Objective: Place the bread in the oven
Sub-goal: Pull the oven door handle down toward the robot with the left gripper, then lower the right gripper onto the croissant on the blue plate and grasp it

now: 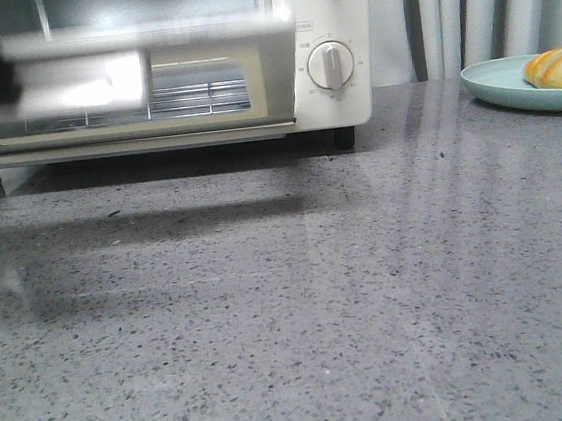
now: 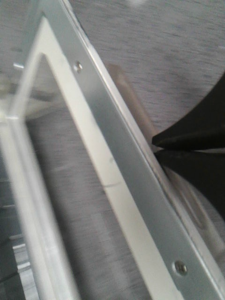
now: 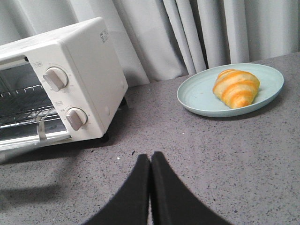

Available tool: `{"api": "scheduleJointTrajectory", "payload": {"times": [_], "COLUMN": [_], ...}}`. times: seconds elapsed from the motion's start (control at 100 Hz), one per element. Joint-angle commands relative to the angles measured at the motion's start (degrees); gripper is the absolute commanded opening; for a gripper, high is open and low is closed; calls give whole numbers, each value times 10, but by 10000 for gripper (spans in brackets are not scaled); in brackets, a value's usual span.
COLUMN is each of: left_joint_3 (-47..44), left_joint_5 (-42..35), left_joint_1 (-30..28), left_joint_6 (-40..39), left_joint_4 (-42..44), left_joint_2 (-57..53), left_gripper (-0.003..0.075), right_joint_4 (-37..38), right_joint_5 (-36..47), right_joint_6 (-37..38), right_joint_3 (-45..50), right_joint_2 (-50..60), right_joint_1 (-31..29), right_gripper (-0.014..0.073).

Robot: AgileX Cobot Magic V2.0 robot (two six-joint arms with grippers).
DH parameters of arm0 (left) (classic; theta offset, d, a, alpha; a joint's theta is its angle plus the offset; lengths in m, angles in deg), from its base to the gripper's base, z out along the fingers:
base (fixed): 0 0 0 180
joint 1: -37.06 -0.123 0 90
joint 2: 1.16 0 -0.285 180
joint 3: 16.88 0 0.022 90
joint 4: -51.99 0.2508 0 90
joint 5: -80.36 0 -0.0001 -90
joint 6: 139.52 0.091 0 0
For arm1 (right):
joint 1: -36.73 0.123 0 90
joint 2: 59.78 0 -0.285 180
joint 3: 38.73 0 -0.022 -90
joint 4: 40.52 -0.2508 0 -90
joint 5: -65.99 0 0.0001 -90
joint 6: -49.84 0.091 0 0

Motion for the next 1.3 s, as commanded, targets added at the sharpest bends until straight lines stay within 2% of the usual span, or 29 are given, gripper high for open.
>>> {"api": "scheduleJointTrajectory", "payload": {"times": [0.0,0.36,0.5,0.84,1.0,1.19,1.26,1.29], "left_joint_3": [3,-16,-16,-16,-16,-16,-16,-16], "left_joint_5": [-41,-30,-1,0,-35,-49,-47,-44], "left_joint_1": [-2,-2,-2,-2,-2,-2,-2,-2], "left_joint_6": [-3,-3,-2,3,3,3,3,3], "left_joint_4": [22,23,14,-3,-3,-2,1,1], "left_joint_2": [6,6,-4,-156,-252,-320,-329,-332], "left_gripper": [-21,-21,-21,-21,-21,-21,-21,-21], "right_joint_4": [-1,-26,-29,-21,-3,44,55,60], "right_joint_5": [43,43,40,33,-16,-83,-110,-120], "right_joint_6": [-5,-4,-4,-26,-26,-26,-26,-26], "right_joint_3": [-19,-19,-23,-86,-170,-335,-398,-422], "right_joint_2": [-13,-13,-13,-26,-118,-297,-368,-402], "right_joint_1": [-1,-1,-1,-1,-1,-1,-1,-1], "right_gripper": [-49,-48,-49,-48,-48,-36,34,95]}}
